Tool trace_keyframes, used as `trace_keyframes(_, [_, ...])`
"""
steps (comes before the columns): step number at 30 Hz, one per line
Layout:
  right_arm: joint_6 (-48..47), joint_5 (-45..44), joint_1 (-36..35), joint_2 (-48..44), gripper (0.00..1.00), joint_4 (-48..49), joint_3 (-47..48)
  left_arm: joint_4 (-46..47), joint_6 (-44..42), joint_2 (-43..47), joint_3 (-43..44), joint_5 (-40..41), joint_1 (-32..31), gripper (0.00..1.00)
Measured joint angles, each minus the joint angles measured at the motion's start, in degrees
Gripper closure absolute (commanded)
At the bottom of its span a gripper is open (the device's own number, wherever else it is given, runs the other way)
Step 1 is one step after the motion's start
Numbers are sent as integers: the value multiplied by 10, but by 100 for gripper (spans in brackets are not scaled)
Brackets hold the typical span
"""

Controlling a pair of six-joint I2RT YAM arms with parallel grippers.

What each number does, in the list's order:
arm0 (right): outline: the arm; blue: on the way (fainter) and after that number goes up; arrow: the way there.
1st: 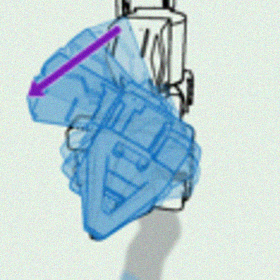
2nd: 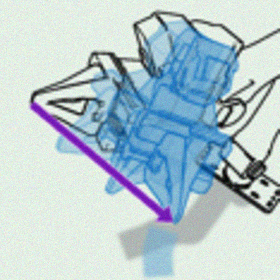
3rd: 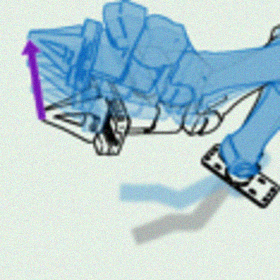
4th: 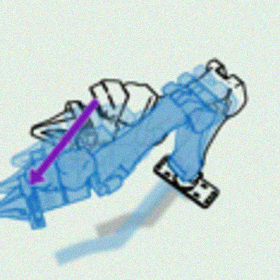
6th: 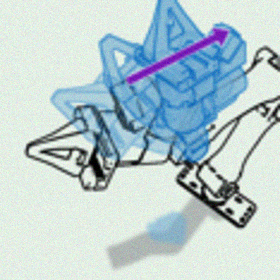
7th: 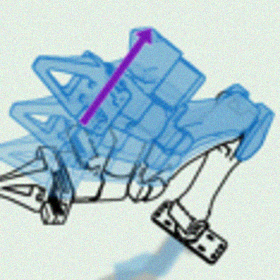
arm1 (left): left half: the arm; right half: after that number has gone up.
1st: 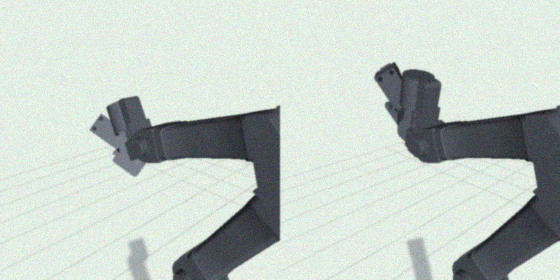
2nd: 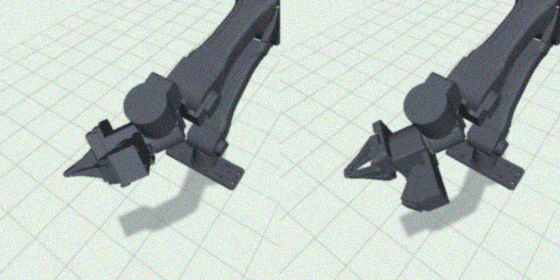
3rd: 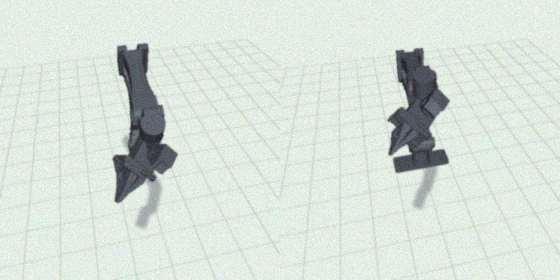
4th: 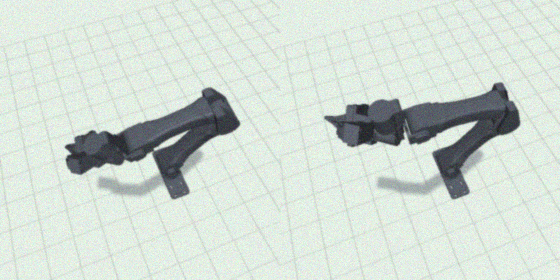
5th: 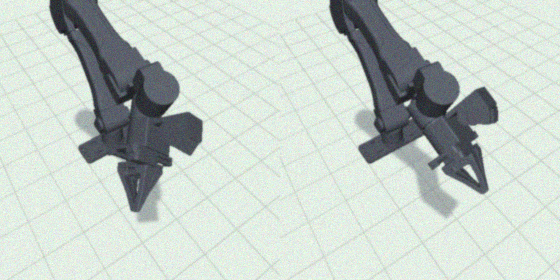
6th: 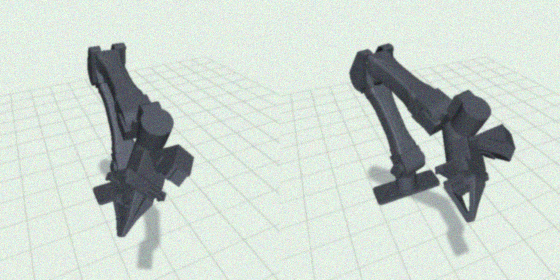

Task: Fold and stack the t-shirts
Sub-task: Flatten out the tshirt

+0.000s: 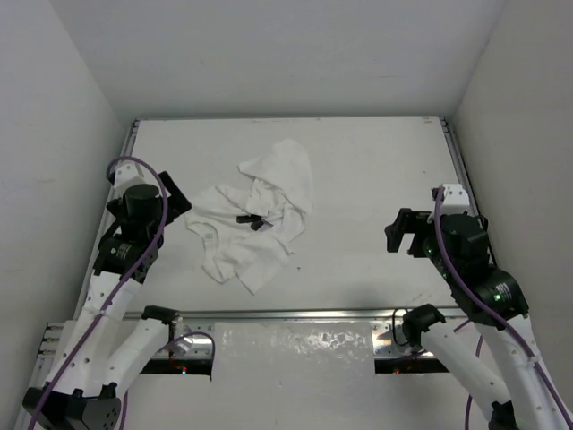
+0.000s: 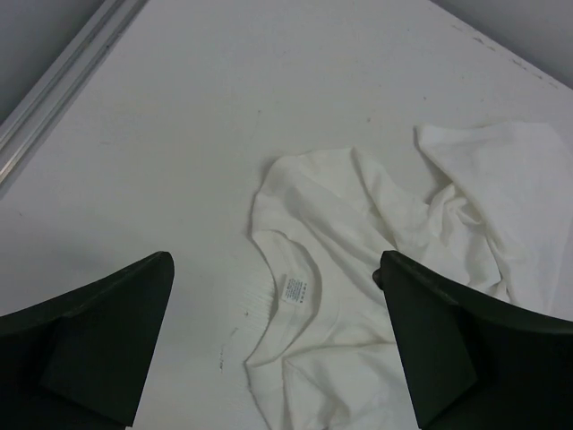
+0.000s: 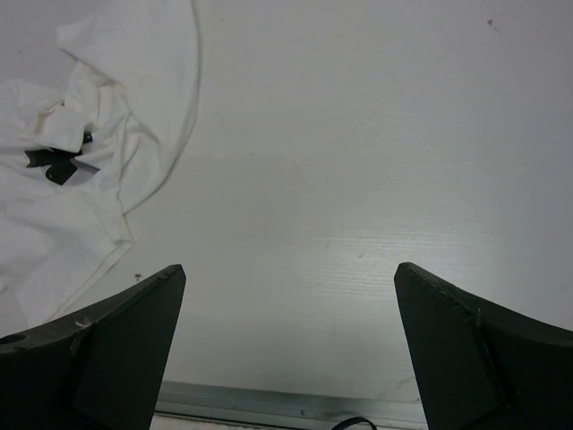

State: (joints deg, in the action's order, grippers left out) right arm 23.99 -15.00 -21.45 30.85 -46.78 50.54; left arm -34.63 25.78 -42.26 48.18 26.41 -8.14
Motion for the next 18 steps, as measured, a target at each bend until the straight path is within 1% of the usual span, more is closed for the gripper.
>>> trace_keyframes(7, [2,1,0,-24,1,4,2,-15,23,5,0,38,0,0])
trace_keyframes(10, [2,19,0,-34,1,13,1,-29,37,10,6,49,0,0])
trace_keyframes(12, [7,40,0,-27,1,20,1,-45,62,5,17,36,0,1])
trace_keyframes(14, [14,63,0,1,1,23,1,-39,104,-13,17,-4,-7,6])
trace_keyframes(15, [17,73,0,20,1,28,0,-26,128,-16,5,-17,-19,7])
trace_keyframes(16, [18,83,0,40,1,34,-2,-11,158,-22,-12,-15,-52,6])
trace_keyframes(17, [18,93,0,59,1,42,-7,1,191,-41,-30,4,-116,5])
trace_keyframes(18, [18,103,0,81,1,50,-13,1,237,-78,-37,19,-202,2])
